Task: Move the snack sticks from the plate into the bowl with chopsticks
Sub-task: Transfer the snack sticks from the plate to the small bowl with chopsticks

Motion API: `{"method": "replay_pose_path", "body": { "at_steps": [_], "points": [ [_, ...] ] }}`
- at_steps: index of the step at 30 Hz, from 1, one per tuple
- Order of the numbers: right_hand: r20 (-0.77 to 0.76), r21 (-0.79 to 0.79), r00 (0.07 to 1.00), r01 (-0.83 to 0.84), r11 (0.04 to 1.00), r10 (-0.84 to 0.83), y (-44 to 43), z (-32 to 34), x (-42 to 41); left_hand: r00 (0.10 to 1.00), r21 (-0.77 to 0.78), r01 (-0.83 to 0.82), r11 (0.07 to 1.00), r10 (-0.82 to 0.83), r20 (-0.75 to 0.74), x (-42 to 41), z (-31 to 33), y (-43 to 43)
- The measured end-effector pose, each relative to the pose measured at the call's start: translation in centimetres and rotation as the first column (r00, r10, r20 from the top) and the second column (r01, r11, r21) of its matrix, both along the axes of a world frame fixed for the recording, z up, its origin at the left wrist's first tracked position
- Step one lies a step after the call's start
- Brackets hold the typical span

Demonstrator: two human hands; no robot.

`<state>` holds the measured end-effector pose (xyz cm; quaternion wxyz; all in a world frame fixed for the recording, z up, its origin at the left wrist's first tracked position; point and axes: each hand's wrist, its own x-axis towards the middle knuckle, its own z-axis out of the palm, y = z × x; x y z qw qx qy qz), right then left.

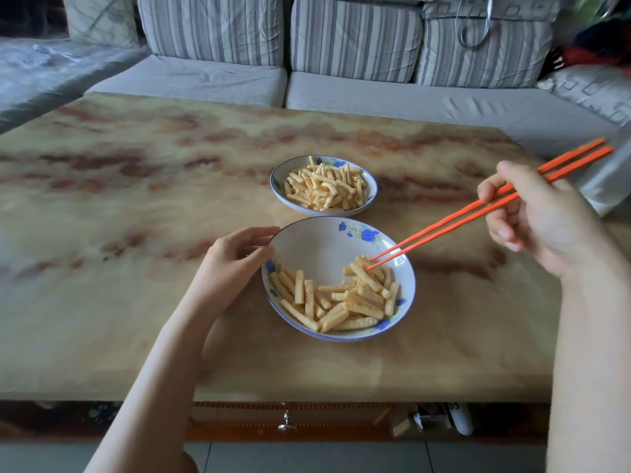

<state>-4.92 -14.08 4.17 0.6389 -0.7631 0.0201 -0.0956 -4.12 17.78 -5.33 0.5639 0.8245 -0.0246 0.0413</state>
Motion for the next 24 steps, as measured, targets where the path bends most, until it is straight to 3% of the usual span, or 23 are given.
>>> {"method": "replay_pose_path", "body": {
  "at_steps": [7,17,24],
  "points": [
    [0.076,0.069,0.996,0.031,0.997,-0.036,0.3,-0.9,0.9,1.0,0.013,-0.005,1.0,0.005,-0.014,-0.2,0.2,-0.1],
    [0.159,0.398,0.951,0.184,0.899,-0.265,2.9,-1.6,2.2,1.0,0.017,-0.015,1.0,0.015,0.02,0.1,-0.1,0.0],
    [0.124,0.419,0.903,0.327,0.847,-0.411,4.6,-3.3,3.5,0.999,0.013,-0.009,1.0,0.009,0.036,0.2,-0.1,0.1]
  ]
}}
